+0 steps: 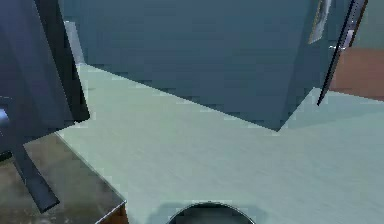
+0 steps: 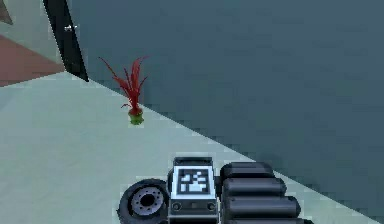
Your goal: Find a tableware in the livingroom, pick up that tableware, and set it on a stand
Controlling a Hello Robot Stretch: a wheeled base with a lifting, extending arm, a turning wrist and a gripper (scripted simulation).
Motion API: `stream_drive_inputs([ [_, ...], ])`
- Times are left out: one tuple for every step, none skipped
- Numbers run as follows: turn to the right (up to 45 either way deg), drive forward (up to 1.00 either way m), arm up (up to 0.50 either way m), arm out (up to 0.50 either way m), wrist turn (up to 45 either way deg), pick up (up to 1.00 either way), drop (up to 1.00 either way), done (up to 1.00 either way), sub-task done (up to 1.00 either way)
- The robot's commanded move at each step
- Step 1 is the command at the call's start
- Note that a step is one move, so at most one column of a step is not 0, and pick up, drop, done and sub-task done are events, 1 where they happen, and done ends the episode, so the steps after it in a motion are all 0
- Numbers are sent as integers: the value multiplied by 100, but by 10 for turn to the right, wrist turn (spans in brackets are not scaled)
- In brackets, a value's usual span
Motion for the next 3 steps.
stream_drive_inputs([
  [180,0,0,0,0,0,0,0,0],
  [-450,0,0,0,0,0,0,0,0],
  [-450,0,0,0,0,0,0,0,0],
])
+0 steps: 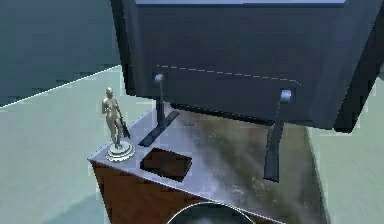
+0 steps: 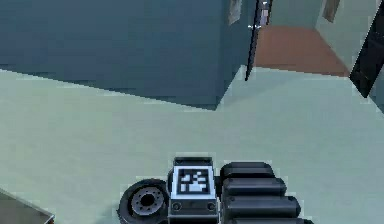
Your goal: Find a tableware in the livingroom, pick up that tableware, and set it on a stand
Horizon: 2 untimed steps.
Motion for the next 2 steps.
stream_drive_inputs([
  [-450,0,0,0,0,0,0,0,0],
  [-90,0,0,0,0,0,0,0,0],
])
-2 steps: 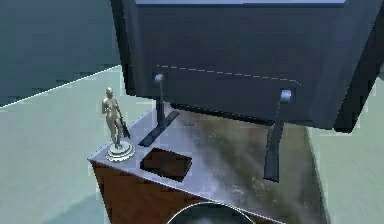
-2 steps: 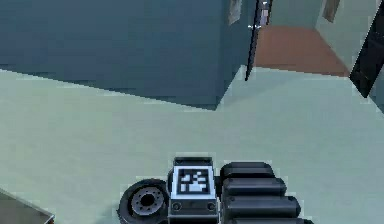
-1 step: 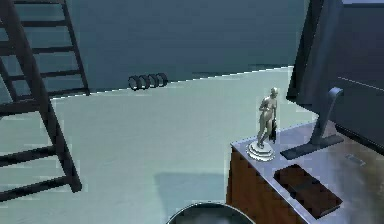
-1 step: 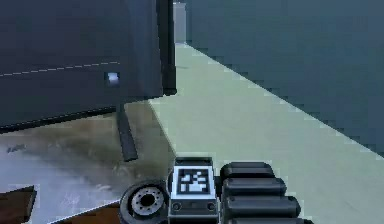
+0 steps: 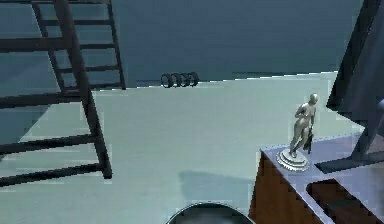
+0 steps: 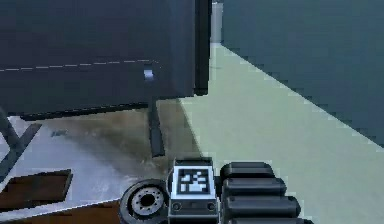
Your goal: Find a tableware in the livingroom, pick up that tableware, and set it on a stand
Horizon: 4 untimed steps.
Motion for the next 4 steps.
stream_drive_inputs([
  [450,0,0,0,0,0,0,0,0],
  [450,0,0,0,0,0,0,0,0],
  [450,0,0,0,0,0,0,0,0],
  [60,0,0,0,0,0,0,0,0],
])
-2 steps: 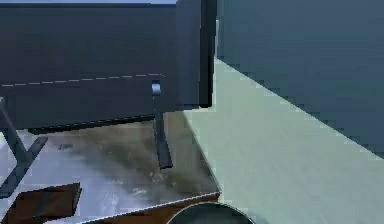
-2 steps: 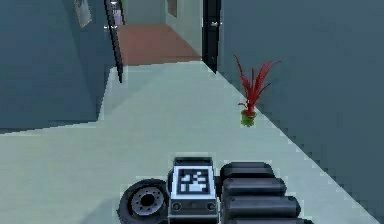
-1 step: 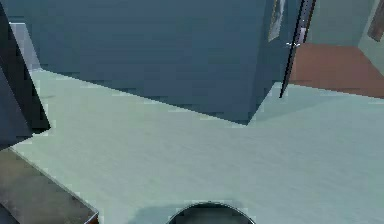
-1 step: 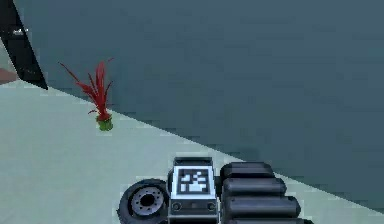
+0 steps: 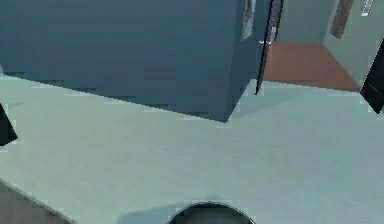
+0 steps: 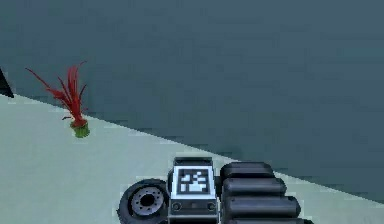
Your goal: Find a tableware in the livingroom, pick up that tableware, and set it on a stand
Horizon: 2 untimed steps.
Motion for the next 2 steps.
stream_drive_inputs([
  [-450,0,0,0,0,0,0,0,0],
  [-450,0,0,0,0,0,0,0,0],
])
